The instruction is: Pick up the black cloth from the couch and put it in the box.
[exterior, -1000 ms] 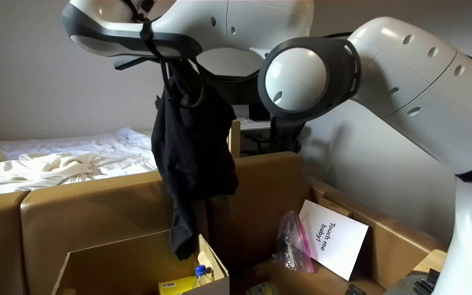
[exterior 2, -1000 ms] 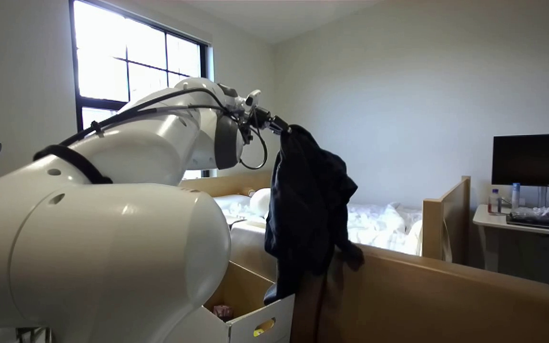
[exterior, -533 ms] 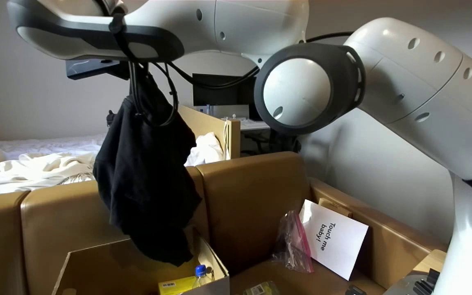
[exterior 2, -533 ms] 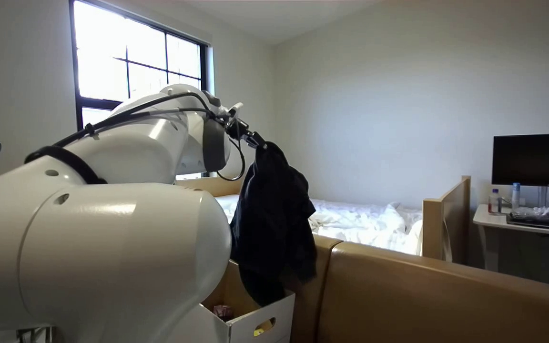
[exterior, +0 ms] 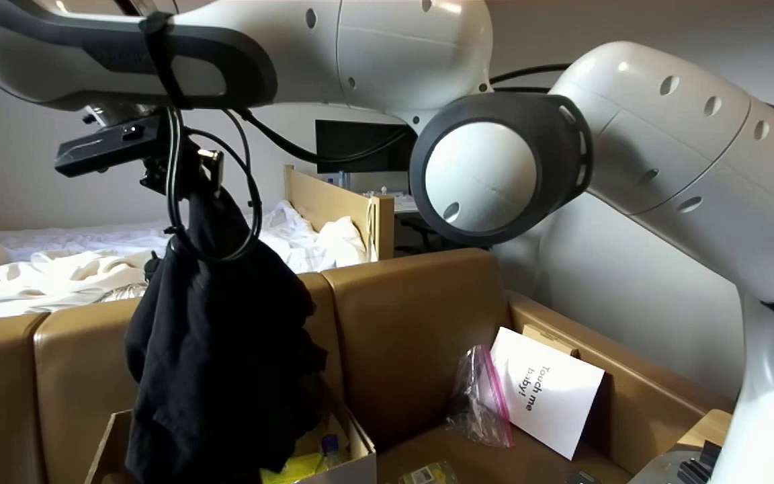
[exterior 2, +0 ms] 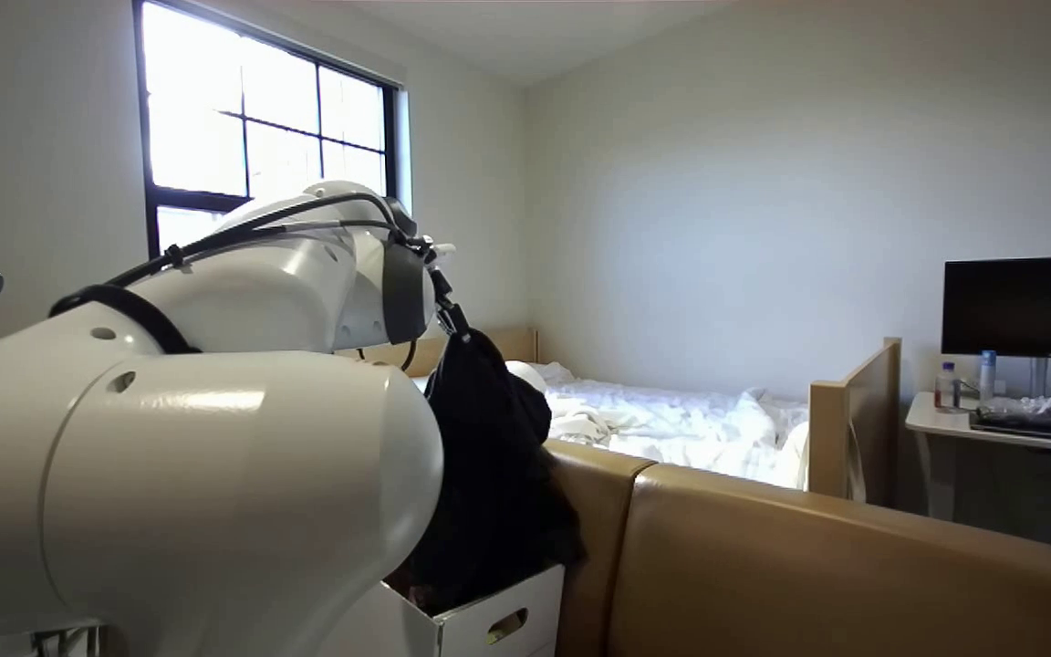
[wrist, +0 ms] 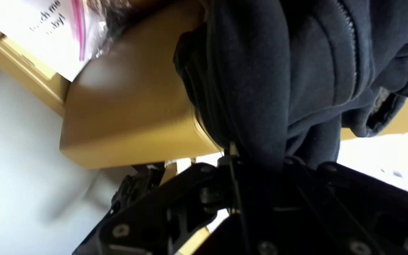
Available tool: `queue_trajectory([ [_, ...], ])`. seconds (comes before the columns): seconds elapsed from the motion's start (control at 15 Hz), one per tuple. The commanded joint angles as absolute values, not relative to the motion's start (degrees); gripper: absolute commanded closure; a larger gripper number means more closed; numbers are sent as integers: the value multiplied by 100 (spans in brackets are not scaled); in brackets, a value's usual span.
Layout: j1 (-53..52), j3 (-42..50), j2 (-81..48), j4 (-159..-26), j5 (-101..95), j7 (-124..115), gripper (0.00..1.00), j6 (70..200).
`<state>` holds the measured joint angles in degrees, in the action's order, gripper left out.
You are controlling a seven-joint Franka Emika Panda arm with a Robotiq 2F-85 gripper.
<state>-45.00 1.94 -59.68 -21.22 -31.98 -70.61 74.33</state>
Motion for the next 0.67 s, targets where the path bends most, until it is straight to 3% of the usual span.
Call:
queue_trajectory([
  [0.0, -4376, 269, -5929, -2146, -2119, -7288, 96, 6863],
  [0.27, -4125, 161, -6183, -2211, -1197, -7515, 96, 6297],
  [0.6, -3615, -29, -7404, -2018, -384, -7777, 96, 6265],
])
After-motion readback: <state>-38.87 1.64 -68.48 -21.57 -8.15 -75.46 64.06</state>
